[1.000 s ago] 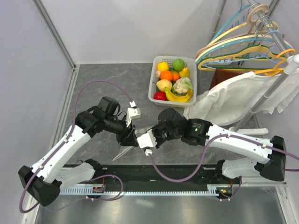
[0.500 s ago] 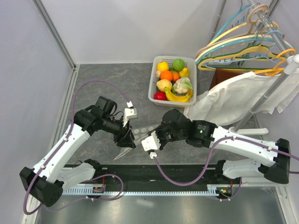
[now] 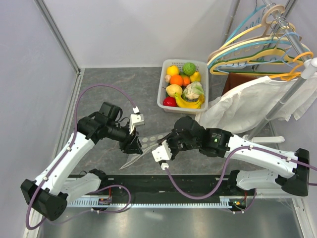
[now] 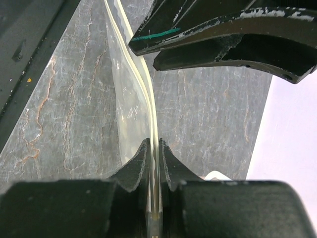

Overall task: Place the food in the zip-top bag and seal the zipper
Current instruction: Pick up the zipper food storage bag at the center of the board.

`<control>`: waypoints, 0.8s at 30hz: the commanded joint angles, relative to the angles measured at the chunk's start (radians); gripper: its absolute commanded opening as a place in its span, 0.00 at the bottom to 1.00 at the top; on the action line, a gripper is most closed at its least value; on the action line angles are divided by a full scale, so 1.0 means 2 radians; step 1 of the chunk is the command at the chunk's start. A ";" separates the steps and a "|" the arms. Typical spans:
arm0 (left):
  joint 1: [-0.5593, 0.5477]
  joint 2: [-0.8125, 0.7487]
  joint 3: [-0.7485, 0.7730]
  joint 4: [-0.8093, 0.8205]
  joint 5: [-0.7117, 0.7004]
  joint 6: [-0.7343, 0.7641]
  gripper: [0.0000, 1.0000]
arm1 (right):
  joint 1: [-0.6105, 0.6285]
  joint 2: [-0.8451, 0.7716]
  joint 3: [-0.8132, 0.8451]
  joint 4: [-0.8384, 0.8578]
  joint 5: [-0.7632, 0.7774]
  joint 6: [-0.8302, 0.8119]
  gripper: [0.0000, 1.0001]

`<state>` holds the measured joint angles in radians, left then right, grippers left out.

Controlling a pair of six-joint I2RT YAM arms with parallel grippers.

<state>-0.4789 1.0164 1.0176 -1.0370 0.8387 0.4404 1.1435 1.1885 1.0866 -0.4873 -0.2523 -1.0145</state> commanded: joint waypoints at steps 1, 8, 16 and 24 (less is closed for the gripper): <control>0.002 -0.002 -0.001 0.025 -0.020 0.015 0.47 | 0.004 -0.013 0.004 0.001 -0.012 -0.004 0.00; 0.002 -0.032 -0.012 0.090 -0.087 -0.019 0.46 | 0.004 0.003 0.017 0.004 -0.009 0.047 0.00; -0.001 -0.053 -0.038 0.097 -0.084 0.003 0.48 | 0.004 0.020 0.035 0.020 -0.014 0.096 0.00; -0.017 -0.060 -0.036 0.097 -0.028 0.015 0.48 | 0.003 0.032 0.037 0.032 -0.014 0.093 0.00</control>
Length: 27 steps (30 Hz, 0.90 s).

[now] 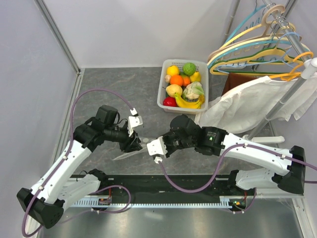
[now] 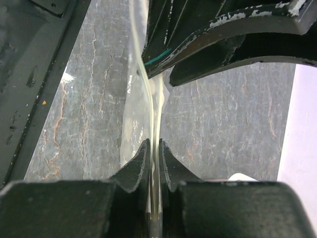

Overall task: Place the food in the zip-top bag and seal the zipper
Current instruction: Pick up the zipper food storage bag at the center of the board.

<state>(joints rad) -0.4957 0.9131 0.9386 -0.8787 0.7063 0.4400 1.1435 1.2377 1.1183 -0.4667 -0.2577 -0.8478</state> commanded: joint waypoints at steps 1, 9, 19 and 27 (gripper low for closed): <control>-0.015 -0.007 0.003 0.017 0.038 0.015 0.44 | 0.003 0.008 0.021 0.023 -0.015 0.007 0.00; -0.014 0.064 0.031 0.003 -0.043 -0.120 0.02 | 0.004 -0.001 0.012 0.048 0.006 0.004 0.53; 0.038 0.067 0.096 0.022 -0.262 -0.278 0.02 | 0.004 -0.036 0.003 0.059 0.013 -0.009 0.93; 0.061 0.020 0.154 0.003 -0.390 -0.262 0.02 | 0.004 -0.024 0.008 0.067 0.008 -0.016 0.90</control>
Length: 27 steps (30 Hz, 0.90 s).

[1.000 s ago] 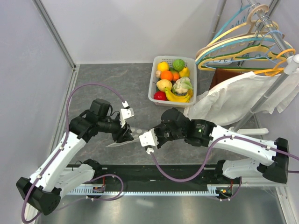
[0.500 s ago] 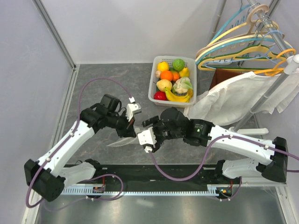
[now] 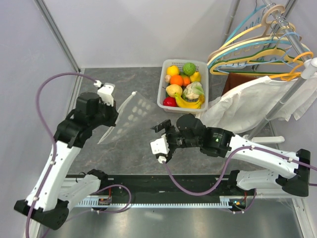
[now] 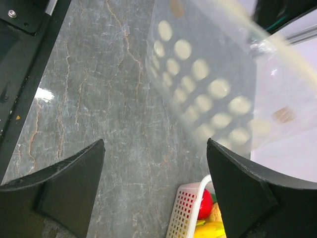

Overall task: Place the food in the zip-top bag and seal the zipper
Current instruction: Pick up the zipper food storage bag at the center of the board, then open the zipper of the food storage bag.

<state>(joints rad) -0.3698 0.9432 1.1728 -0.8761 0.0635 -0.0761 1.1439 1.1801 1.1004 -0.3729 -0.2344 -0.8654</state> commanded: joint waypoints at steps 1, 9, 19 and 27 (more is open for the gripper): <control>-0.001 0.021 0.038 -0.010 -0.059 0.007 0.02 | 0.005 0.004 0.014 0.031 0.000 -0.011 0.89; -0.003 0.172 -0.017 -0.033 0.135 0.050 0.02 | 0.004 0.020 -0.024 0.094 -0.003 -0.051 0.74; -0.001 0.233 -0.012 -0.022 0.291 0.043 0.02 | 0.014 0.047 -0.066 0.137 -0.026 -0.143 0.66; -0.001 0.229 -0.021 -0.027 0.324 0.026 0.02 | 0.019 0.106 -0.064 0.165 -0.037 -0.184 0.63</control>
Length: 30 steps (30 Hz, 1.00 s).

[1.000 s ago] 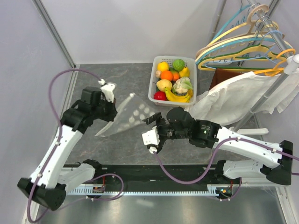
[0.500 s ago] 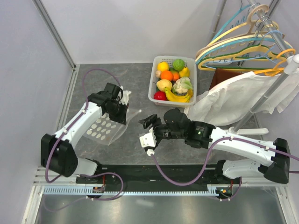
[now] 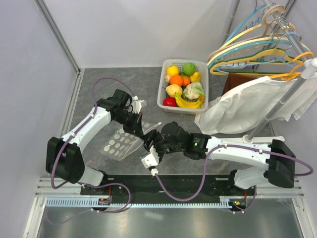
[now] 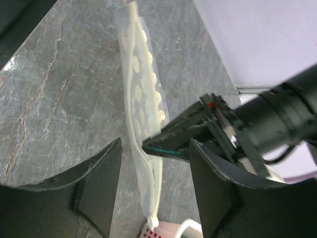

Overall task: Place the food in the zip-top bag and seal the zipper
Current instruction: Open the zipper of the food storage bag.

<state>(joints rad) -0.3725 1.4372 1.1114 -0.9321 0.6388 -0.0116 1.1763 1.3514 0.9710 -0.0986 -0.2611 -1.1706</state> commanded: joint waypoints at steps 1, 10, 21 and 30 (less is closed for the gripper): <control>0.000 -0.018 0.010 0.001 0.036 -0.006 0.02 | 0.004 0.029 0.002 0.029 -0.028 -0.034 0.60; 0.001 -0.025 0.007 0.003 0.038 -0.006 0.02 | 0.004 0.083 0.015 0.026 -0.014 -0.040 0.53; 0.050 -0.041 0.011 0.007 0.014 -0.002 0.02 | 0.004 0.085 0.005 -0.015 0.031 0.004 0.35; 0.119 -0.086 0.049 0.055 -0.078 0.004 0.02 | -0.005 0.056 -0.037 -0.071 0.069 0.041 0.23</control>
<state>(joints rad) -0.1440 1.3426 1.1465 -0.9012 0.5728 -0.0113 1.1770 1.4887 0.9321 -0.1665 -0.1562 -1.1362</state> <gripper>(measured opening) 0.029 0.236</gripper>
